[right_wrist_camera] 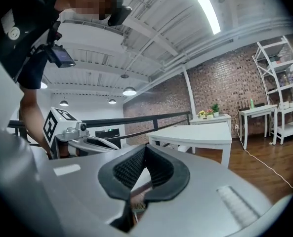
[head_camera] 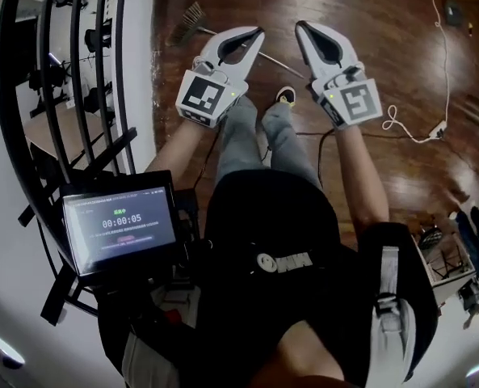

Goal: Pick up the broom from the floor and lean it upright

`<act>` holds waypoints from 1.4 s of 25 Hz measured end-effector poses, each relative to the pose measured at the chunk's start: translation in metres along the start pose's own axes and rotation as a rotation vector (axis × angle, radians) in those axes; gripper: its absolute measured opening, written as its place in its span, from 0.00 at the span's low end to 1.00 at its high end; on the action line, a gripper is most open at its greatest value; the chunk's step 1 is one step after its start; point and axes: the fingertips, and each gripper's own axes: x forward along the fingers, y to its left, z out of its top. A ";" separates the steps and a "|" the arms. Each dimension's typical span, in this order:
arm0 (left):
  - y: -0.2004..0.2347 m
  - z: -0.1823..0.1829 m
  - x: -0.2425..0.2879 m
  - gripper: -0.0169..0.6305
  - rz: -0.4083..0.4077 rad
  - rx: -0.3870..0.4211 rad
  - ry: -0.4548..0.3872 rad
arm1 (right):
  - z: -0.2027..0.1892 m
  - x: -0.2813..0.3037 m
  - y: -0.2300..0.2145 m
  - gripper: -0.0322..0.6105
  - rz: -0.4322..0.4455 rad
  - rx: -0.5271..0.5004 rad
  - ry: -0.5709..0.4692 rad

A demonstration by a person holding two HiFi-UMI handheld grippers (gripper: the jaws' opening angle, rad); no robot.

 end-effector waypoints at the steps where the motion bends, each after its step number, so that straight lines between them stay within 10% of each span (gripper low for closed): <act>1: 0.013 -0.015 0.013 0.05 -0.016 0.027 0.027 | -0.012 0.012 -0.013 0.05 -0.008 0.010 0.014; 6: 0.068 -0.103 0.051 0.06 -0.076 0.155 0.262 | -0.031 0.052 -0.045 0.05 -0.009 0.002 0.015; 9: 0.086 -0.241 0.087 0.37 -0.216 0.299 0.517 | -0.089 0.080 -0.081 0.05 -0.024 0.025 0.022; 13: 0.100 -0.416 0.123 0.45 -0.380 0.459 0.766 | -0.193 0.117 -0.130 0.05 -0.037 0.063 0.060; 23: 0.098 -0.681 0.143 0.46 -0.505 0.439 0.942 | -0.374 0.149 -0.165 0.05 -0.031 0.069 0.101; 35: 0.079 -0.800 0.145 0.35 -0.638 0.587 1.022 | -0.460 0.138 -0.152 0.05 -0.022 0.098 0.110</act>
